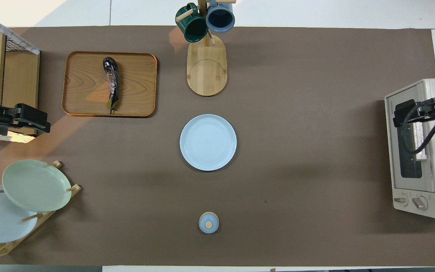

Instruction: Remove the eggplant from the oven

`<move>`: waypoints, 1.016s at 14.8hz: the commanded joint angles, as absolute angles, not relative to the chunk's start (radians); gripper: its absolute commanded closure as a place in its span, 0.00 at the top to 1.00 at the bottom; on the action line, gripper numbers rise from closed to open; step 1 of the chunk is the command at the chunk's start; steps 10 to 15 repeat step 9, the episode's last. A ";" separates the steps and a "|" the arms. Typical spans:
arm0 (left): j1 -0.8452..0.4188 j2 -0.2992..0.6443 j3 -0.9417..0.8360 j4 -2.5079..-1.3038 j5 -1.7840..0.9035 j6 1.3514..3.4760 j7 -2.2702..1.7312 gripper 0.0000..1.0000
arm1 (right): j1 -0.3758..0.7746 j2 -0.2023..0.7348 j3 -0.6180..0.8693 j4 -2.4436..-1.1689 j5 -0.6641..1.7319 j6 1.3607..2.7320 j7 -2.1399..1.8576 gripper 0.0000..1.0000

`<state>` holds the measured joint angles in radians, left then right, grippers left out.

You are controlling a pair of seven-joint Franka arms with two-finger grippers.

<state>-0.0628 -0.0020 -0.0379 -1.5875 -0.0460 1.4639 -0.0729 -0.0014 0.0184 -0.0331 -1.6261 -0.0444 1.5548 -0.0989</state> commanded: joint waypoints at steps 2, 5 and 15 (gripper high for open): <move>-0.080 0.005 -0.034 -1.565 -0.018 1.439 -0.077 1.00 | -0.003 0.008 -0.032 -1.632 -0.018 1.569 -0.084 1.00; -0.078 0.006 -0.032 -1.551 -0.020 1.430 -0.074 1.00 | -0.003 0.009 -0.032 -1.631 -0.018 1.569 -0.084 1.00; -0.075 0.000 -0.035 -1.554 -0.021 1.431 -0.074 1.00 | -0.005 0.008 -0.032 -1.631 -0.018 1.569 -0.086 1.00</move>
